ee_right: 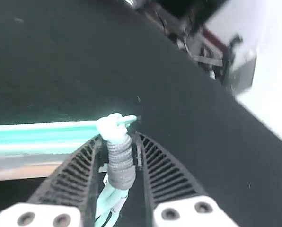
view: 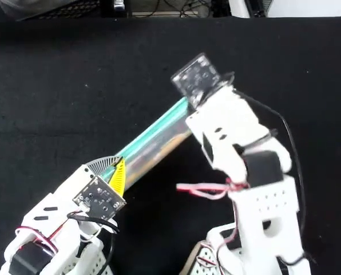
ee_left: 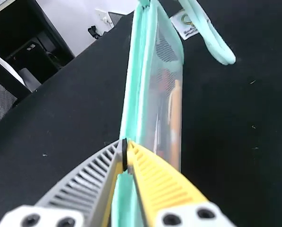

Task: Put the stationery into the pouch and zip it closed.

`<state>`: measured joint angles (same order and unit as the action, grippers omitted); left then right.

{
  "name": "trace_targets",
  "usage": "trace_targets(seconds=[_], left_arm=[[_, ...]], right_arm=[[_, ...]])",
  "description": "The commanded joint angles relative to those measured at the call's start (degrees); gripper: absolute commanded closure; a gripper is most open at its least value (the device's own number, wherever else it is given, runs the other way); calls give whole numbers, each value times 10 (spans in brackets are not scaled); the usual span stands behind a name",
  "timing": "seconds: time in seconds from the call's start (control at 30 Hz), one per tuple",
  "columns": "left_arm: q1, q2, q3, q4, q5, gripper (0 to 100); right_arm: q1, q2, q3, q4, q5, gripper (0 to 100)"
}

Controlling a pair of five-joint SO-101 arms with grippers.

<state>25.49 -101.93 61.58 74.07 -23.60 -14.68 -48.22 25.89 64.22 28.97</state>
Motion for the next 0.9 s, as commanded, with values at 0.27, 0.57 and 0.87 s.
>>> trace_targets(seconds=[0.27,0.57,0.87], left_arm=[[-4,8,-111,-10,-2,743],[-5,15,-124,-104,30,740],[20,137,-174,-128,46,740]], right_arm=[[-120,3,-296,171,-2,986],[-239,98,-485,284,-25,986],[-295,140,-552,325,-41,986]])
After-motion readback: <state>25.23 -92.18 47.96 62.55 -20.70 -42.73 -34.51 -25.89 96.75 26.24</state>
